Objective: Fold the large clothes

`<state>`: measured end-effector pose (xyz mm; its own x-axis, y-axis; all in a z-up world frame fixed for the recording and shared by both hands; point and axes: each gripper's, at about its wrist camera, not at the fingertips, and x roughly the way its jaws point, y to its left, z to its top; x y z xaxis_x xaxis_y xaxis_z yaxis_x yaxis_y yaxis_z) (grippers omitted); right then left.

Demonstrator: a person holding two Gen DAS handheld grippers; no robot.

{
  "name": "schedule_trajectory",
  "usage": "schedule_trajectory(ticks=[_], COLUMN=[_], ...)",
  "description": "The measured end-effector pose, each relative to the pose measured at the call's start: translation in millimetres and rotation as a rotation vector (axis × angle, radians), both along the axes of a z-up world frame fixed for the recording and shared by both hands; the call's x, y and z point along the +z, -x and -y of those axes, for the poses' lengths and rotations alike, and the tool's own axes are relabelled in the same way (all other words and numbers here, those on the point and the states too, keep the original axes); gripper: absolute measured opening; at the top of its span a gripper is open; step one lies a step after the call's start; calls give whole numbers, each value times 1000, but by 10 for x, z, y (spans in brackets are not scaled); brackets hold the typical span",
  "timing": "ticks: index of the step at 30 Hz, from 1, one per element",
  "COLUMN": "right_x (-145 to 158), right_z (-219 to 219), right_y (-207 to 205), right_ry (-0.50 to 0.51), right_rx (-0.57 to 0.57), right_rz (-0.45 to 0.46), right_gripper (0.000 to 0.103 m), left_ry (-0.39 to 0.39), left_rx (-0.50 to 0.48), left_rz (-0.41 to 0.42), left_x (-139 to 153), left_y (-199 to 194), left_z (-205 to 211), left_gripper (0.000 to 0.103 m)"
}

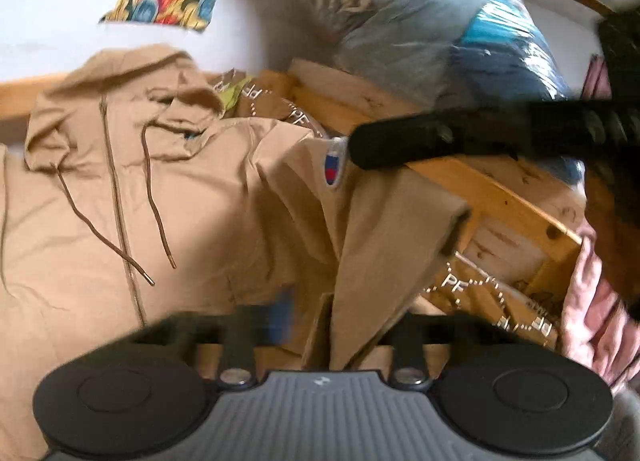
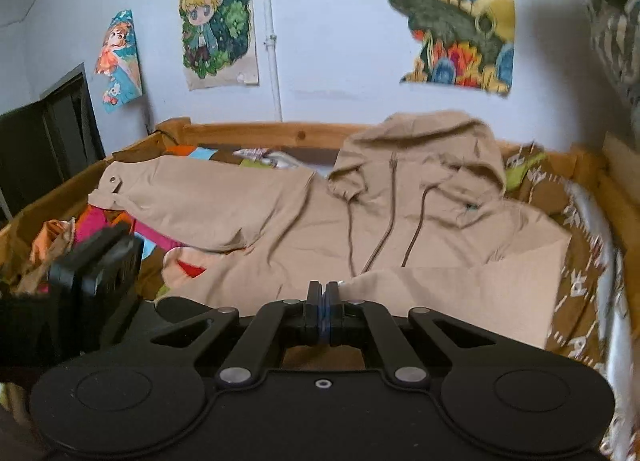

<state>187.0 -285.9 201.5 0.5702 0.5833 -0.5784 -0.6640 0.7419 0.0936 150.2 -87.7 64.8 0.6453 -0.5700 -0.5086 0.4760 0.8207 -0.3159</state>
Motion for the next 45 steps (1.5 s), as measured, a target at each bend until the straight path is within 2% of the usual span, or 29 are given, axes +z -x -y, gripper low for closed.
schedule_trajectory(ticks=[2,4,5,6,7,10,12,15,19,22,23,25,26,29,30,32,33,34,35,36,37,41,43,45], right_x=[44,70,68,41,-9,-305,-578,-1017,-1447,-1638,-1710,-1816,-1837,-1892,-1942,-1959,-1931,-1890,-1843,-1794,-1753,-1691,-1715,-1765], right_z=[70,163,211,253,276,335,335,294,185,67,21,5,11,0,4,32,37,39,52,52,67,80,52,11], right_y=[6,-11,-22,-45,-71,-232,-447,-845,-1430,-1759,-1880,-2044,-2097,-2098,-2102,-2059,-2002,-1922,-1791,-1659,-1489,-876,-584,-312], right_ry=[-55,-98,-104,-90,-66,30,78,111,131,155,176,199,192,236,248,230,228,219,199,177,148,40,-7,-41], right_rx=[-14,-40,-55,-73,-91,-154,-210,-300,-397,-441,-454,-457,-459,-490,-491,-499,-511,-514,-498,-482,-466,-391,-360,-322], right_rz=[36,60,75,86,94,119,106,62,29,46,46,4,-24,39,35,48,64,78,95,111,131,123,104,85], right_gripper=[24,53,59,70,77,87,88,88,88,86,81,18,16,13,13,18,27,36,42,58,75,88,98,100], left_ry=[22,56,71,78,76,47,31,32,10,-15,-29,-48,-50,-70,-79,-87,-78,-69,-60,-46,-31,-43,-69,-37], left_rx=[47,90,107,132,166,300,391,478,508,509,507,507,507,515,514,506,504,503,511,529,559,714,881,1048], left_rz=[3,19,25,28,28,-11,-68,-157,-242,-259,-261,-270,-273,-281,-281,-268,-267,-271,-270,-245,-196,-84,-65,-61], left_x=[80,163,187,197,196,59,-127,-483,-844,-1011,-1047,-1087,-1094,-1155,-1185,-1187,-1168,-1140,-1086,-1020,-929,-586,-421,-279], left_y=[-40,-25,-9,-12,4,17,-13,-108,-249,-240,-241,-250,-248,-249,-248,-223,-212,-168,-113,-17,94,449,539,594], left_z=[-120,-347,-472,-607,-763,-1270,-1533,-1789,-1882,-1904,-1913,-1928,-1937,-1941,-1947,-1945,-1952,-1978,-2016,-2071,-2135,-2532,-2838,-3191], left_gripper=[7,7,7,7,7,7,7,7,7,8,9,11,13,19,19,19,25,47,60,77,85,88,89,89])
